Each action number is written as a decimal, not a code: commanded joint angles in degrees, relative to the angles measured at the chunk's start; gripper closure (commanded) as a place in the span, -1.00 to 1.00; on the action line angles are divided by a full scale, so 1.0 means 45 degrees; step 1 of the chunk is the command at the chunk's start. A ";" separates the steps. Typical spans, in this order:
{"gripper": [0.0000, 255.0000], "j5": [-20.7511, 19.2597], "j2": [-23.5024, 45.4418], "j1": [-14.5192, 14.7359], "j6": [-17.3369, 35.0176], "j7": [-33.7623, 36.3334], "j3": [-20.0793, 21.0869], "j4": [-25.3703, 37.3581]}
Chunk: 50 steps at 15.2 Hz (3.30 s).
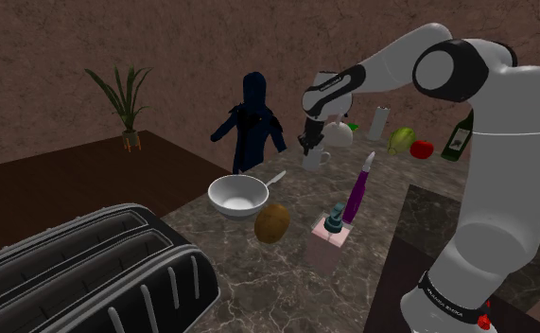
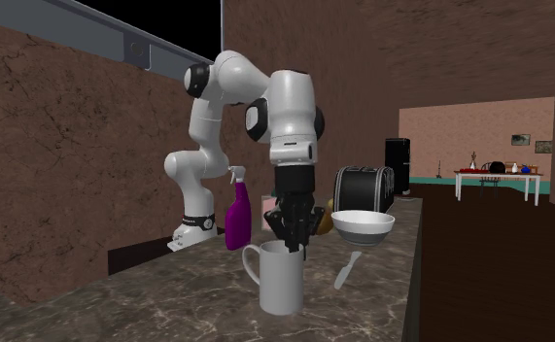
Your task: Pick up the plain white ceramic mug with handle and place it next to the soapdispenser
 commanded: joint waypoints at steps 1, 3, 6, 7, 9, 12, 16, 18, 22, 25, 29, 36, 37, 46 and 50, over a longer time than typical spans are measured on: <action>1.00 -0.0035 -0.0133 0.0007 -0.0262 0.0014 -0.0018 0.0135; 1.00 -0.0080 -0.0292 0.0021 -0.0551 0.0038 -0.0038 0.0268; 1.00 -0.0143 -0.0514 0.0039 -0.0989 0.0072 -0.0064 0.0488; 1.00 -0.0162 -0.0584 0.0044 -0.1137 0.0082 -0.0072 0.0567; 1.00 -0.0200 -0.0717 0.0054 -0.1434 0.0102 -0.0087 0.0735; 1.00 -0.0251 -0.0898 0.0065 -0.1886 0.0128 -0.0105 0.1010; 1.00 -0.0309 -0.1107 0.0076 -0.2500 0.0157 -0.0126 0.1419; 1.00 -0.0334 -0.1197 0.0079 -0.2811 0.0169 -0.0135 0.1643; 1.00 -0.0375 -0.1346 0.0082 -0.3444 0.0188 -0.0150 0.2130; 1.00 -0.0399 -0.1430 0.0081 -0.3927 0.0197 -0.0159 0.2532; 1.00 -0.0420 -0.1502 0.0074 -0.4585 0.0204 -0.0170 0.3119; 1.00 -0.0426 -0.1513 0.0045 -0.5779 0.0198 -0.0187 0.4302; 1.00 -0.0424 -0.1502 0.0039 -0.5955 0.0196 -0.0190 0.4490; 1.00 -0.0360 -0.1225 -0.0050 -0.7619 0.0155 -0.0212 0.6426; 1.00 -0.0647 -0.2296 0.0298 -0.7462 0.0547 -0.0121 0.5218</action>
